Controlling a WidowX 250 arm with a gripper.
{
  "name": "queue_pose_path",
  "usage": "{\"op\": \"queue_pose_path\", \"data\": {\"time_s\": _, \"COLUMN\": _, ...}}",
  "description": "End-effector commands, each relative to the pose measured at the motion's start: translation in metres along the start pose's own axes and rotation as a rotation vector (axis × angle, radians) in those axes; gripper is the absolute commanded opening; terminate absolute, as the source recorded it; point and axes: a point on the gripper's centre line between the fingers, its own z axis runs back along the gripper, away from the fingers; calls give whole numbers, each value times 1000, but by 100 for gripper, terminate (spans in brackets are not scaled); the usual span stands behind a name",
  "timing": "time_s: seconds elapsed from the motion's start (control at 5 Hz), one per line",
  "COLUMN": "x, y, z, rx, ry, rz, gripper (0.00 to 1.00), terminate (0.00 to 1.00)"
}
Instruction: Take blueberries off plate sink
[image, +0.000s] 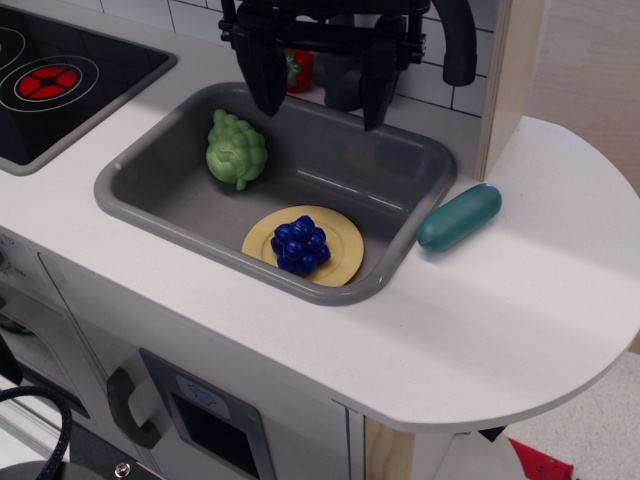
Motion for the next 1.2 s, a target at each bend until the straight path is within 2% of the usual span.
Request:
{"op": "queue_pose_path", "data": {"time_s": 0.0, "x": 0, "y": 0, "z": 0, "rx": 0, "ry": 0, "rz": 0, "gripper": 100, "terminate": 0}}
{"op": "queue_pose_path", "data": {"time_s": 0.2, "x": 35, "y": 6, "z": -4, "rx": 46, "ry": -31, "rz": 42, "gripper": 100, "terminate": 0}}
{"op": "queue_pose_path", "data": {"time_s": 0.4, "x": 68, "y": 19, "z": -13, "rx": 47, "ry": -35, "rz": 80, "gripper": 100, "terminate": 0}}
{"op": "queue_pose_path", "data": {"time_s": 0.6, "x": 52, "y": 31, "z": -62, "rx": 50, "ry": -22, "rz": 90, "gripper": 100, "terminate": 0}}
{"op": "queue_pose_path", "data": {"time_s": 0.8, "x": 50, "y": 47, "z": -78, "rx": 27, "ry": -47, "rz": 29, "gripper": 100, "terminate": 0}}
{"op": "queue_pose_path", "data": {"time_s": 1.0, "x": 13, "y": 40, "z": -103, "rx": 39, "ry": -75, "rz": -28, "gripper": 100, "terminate": 0}}
